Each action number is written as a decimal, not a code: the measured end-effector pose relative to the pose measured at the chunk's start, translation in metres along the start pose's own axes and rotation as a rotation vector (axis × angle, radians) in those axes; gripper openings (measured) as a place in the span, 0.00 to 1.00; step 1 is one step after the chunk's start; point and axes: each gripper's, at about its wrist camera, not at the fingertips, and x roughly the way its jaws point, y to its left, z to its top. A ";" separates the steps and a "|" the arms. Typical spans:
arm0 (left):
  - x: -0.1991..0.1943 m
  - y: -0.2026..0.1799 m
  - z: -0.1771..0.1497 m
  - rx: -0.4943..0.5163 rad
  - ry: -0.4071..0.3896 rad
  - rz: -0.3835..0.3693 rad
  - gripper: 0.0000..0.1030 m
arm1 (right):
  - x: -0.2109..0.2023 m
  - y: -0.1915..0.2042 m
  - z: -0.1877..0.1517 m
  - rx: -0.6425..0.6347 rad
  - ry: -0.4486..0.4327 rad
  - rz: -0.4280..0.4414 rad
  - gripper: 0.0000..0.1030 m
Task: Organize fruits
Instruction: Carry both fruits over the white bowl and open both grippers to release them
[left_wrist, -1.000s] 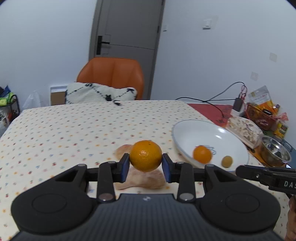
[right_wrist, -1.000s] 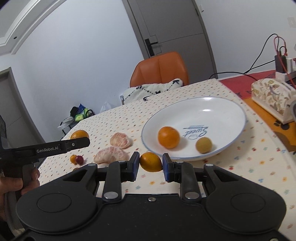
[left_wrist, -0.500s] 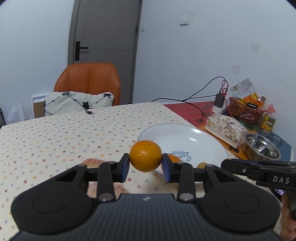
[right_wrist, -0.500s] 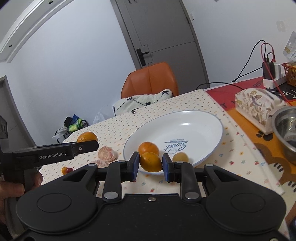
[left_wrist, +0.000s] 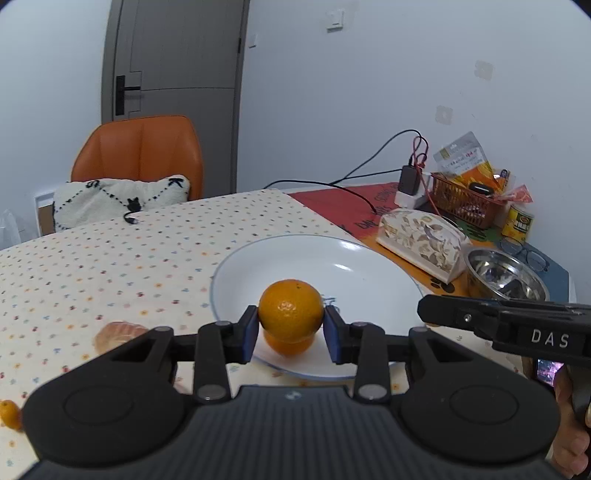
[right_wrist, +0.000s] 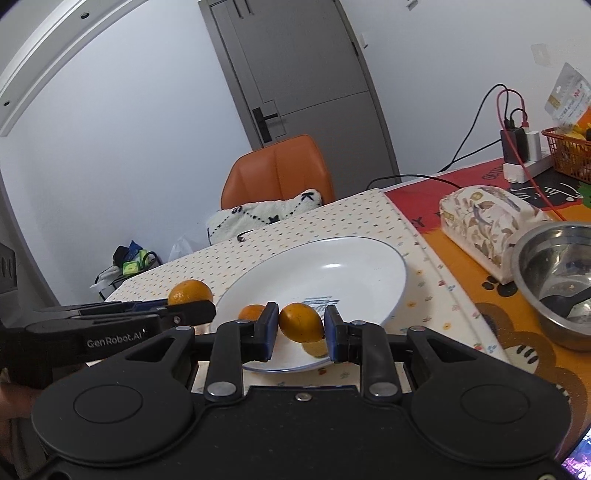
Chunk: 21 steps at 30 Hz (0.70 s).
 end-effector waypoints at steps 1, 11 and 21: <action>0.002 -0.002 0.000 0.001 0.005 -0.002 0.35 | 0.001 -0.002 0.000 0.005 0.001 -0.001 0.24; 0.015 -0.017 -0.001 0.046 0.017 -0.016 0.39 | 0.003 -0.014 0.000 0.024 0.002 -0.008 0.25; -0.006 0.003 0.001 0.029 -0.009 0.051 0.75 | 0.007 -0.017 -0.002 0.033 0.009 -0.010 0.25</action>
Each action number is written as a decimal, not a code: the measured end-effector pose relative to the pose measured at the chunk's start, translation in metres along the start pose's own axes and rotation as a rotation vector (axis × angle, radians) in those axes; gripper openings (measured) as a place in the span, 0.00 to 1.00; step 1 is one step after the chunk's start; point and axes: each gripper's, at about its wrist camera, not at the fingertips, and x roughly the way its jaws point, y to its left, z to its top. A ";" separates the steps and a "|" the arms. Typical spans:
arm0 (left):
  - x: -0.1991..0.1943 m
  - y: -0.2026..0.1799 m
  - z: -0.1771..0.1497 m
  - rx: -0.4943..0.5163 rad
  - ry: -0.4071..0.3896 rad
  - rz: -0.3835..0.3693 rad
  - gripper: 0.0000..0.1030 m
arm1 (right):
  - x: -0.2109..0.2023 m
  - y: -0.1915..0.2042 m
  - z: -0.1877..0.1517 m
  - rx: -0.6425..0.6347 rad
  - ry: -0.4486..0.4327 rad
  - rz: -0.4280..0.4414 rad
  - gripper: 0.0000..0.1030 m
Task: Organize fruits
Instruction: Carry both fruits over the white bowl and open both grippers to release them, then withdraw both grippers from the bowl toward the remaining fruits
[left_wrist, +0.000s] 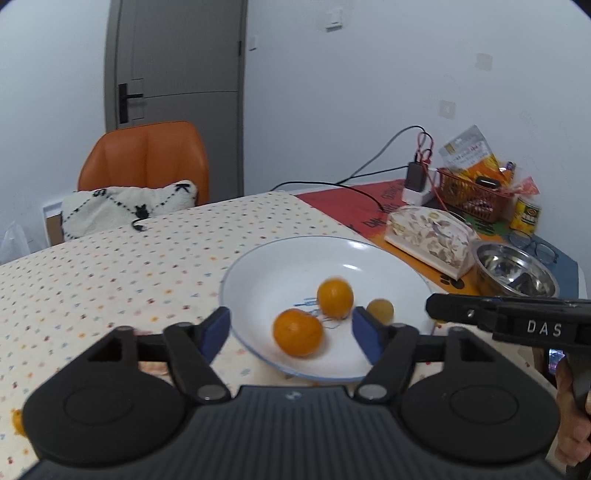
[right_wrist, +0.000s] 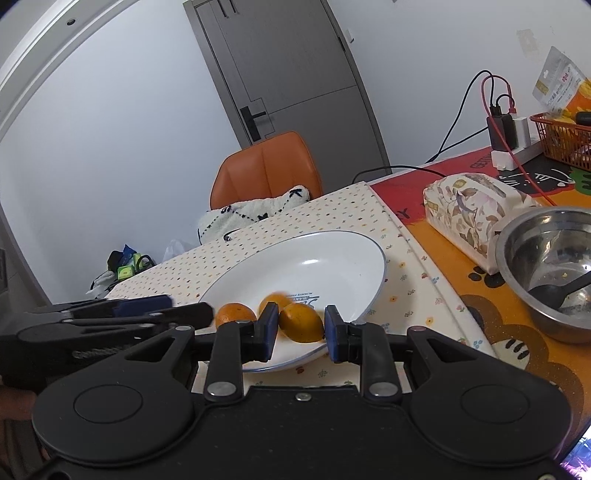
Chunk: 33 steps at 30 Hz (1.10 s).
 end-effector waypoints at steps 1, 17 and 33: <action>-0.003 0.003 -0.001 0.001 -0.006 0.013 0.78 | 0.000 0.000 0.000 0.000 -0.001 0.001 0.25; -0.053 0.050 -0.010 -0.071 -0.059 0.150 0.92 | 0.014 0.017 0.005 -0.037 -0.033 0.004 0.58; -0.122 0.103 -0.019 -0.196 -0.164 0.218 0.97 | 0.002 0.053 -0.002 -0.071 -0.063 0.069 0.95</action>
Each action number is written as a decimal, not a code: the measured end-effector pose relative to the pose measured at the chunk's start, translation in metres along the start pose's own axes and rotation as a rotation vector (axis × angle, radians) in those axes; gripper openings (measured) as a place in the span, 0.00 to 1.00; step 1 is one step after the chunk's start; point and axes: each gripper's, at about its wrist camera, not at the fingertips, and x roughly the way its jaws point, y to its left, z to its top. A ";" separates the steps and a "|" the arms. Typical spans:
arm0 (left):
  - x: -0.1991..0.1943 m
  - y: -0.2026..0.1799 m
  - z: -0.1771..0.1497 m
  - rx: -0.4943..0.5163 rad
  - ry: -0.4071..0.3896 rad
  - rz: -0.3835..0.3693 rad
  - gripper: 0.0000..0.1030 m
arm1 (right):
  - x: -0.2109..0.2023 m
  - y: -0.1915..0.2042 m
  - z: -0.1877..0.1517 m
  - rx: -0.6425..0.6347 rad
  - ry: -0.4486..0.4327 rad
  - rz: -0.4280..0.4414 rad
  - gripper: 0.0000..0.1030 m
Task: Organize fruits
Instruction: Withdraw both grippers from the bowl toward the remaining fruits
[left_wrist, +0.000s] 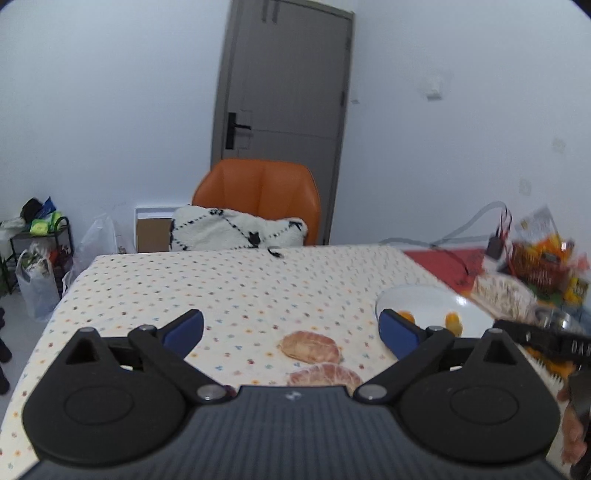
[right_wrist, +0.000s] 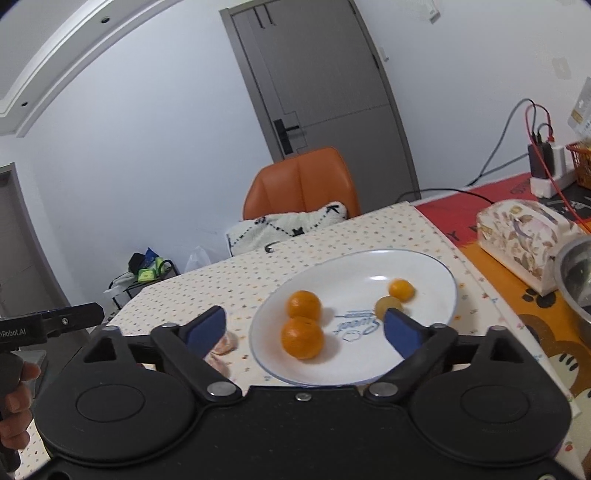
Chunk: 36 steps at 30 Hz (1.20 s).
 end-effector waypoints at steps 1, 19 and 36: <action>-0.004 0.005 0.002 -0.015 -0.008 0.004 0.98 | -0.001 0.003 0.000 -0.007 -0.005 0.002 0.98; -0.050 0.058 0.017 -0.046 -0.102 0.079 1.00 | -0.008 0.046 0.002 -0.071 -0.032 0.064 1.00; -0.033 0.076 -0.008 -0.073 -0.013 0.078 0.83 | 0.010 0.083 -0.004 -0.146 0.059 0.133 0.81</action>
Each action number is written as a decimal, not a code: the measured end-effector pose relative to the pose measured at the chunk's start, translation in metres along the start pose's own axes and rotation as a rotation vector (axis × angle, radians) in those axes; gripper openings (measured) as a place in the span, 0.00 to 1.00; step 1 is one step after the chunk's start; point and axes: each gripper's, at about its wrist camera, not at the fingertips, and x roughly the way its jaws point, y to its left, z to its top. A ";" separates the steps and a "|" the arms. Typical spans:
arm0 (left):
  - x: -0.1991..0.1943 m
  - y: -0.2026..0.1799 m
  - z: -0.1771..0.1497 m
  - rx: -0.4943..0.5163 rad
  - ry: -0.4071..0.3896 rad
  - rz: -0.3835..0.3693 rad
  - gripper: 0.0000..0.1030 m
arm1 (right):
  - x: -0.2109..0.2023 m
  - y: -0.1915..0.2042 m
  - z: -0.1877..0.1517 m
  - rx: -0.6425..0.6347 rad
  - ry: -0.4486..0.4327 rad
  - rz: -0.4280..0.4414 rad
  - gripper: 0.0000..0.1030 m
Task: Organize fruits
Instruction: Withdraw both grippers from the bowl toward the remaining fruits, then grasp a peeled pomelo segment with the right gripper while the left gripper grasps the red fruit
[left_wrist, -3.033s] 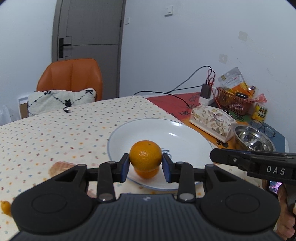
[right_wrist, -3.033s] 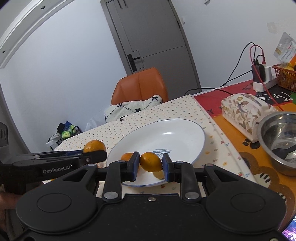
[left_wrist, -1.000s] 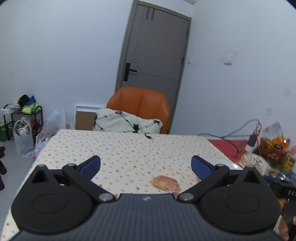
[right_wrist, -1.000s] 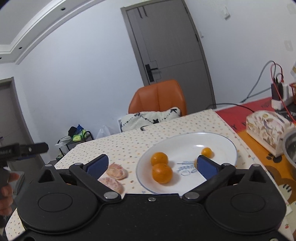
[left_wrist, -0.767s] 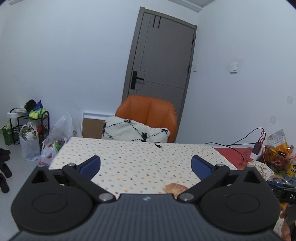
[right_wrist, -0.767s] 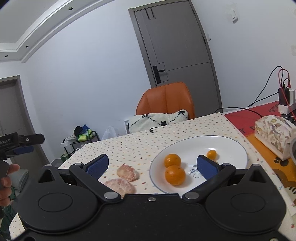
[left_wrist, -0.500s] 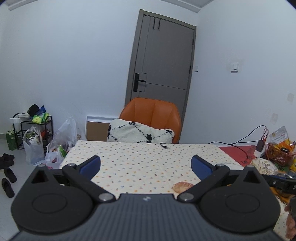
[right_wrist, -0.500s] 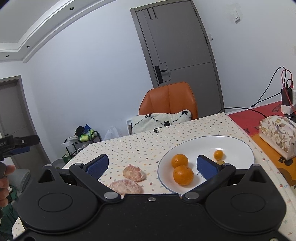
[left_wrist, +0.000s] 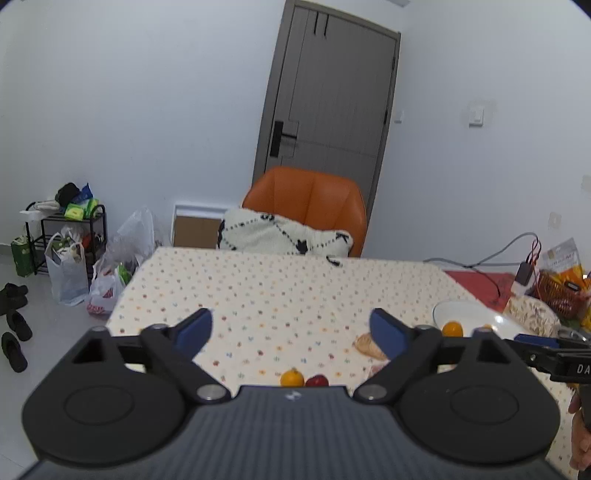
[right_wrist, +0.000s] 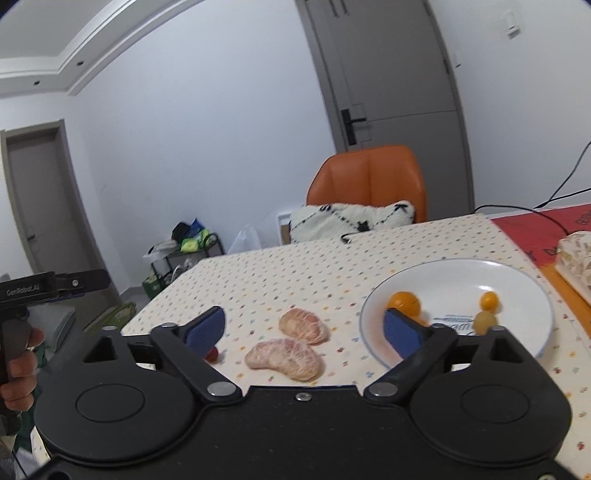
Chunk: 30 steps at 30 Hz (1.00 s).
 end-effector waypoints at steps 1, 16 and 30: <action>0.003 0.001 -0.002 -0.002 0.011 -0.001 0.80 | 0.003 0.002 -0.001 -0.004 0.011 0.008 0.79; 0.049 0.001 -0.022 -0.006 0.119 -0.057 0.50 | 0.045 0.006 -0.015 -0.021 0.152 0.059 0.53; 0.086 -0.011 -0.042 0.000 0.207 -0.112 0.34 | 0.071 -0.002 -0.019 -0.008 0.208 0.046 0.47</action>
